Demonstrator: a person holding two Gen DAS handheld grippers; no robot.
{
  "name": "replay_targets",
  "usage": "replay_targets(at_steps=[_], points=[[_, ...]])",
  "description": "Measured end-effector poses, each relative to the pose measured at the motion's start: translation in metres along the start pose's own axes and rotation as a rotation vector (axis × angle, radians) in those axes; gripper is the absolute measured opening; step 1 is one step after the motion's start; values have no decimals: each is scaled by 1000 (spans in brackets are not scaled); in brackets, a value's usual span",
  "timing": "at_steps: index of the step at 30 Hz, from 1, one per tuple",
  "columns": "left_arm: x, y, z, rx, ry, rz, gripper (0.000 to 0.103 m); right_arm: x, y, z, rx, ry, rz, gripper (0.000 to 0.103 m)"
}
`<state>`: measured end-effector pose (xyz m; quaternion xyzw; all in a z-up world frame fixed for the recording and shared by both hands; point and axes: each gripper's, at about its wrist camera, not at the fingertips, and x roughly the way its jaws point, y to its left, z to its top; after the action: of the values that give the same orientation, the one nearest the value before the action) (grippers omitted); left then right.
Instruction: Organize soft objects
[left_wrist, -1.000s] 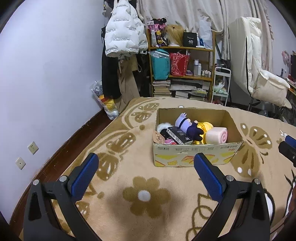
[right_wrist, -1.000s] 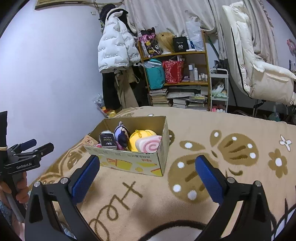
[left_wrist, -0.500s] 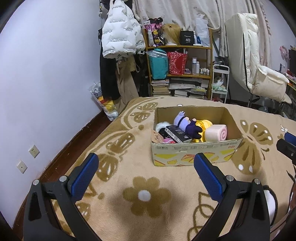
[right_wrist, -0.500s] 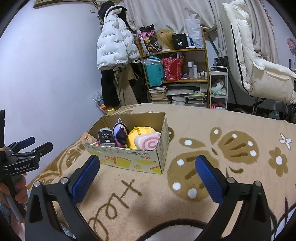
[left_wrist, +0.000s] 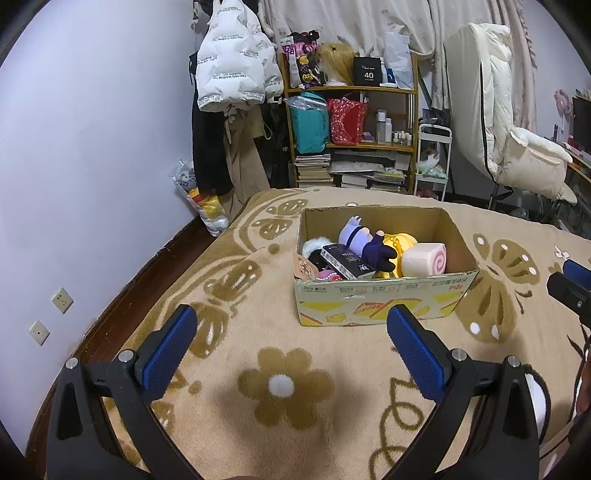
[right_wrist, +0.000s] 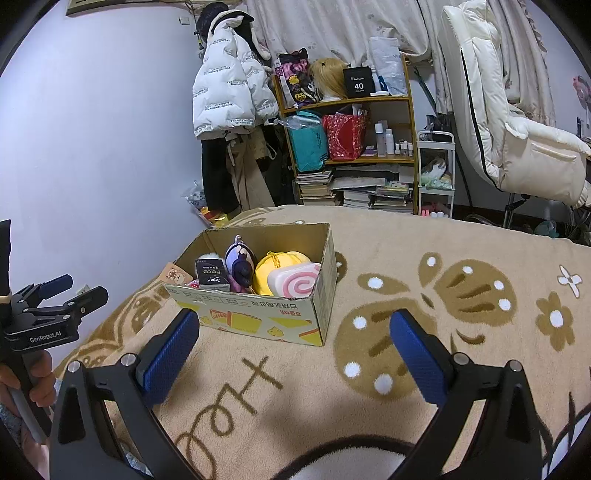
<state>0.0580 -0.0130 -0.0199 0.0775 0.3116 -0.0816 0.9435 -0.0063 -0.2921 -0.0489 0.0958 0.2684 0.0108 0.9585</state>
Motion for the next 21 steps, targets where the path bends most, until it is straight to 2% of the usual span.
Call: replay_targets(at_steps=[21], points=[[2, -3, -3, 2, 12, -9, 102, 0, -1, 1, 0, 1, 0, 103]])
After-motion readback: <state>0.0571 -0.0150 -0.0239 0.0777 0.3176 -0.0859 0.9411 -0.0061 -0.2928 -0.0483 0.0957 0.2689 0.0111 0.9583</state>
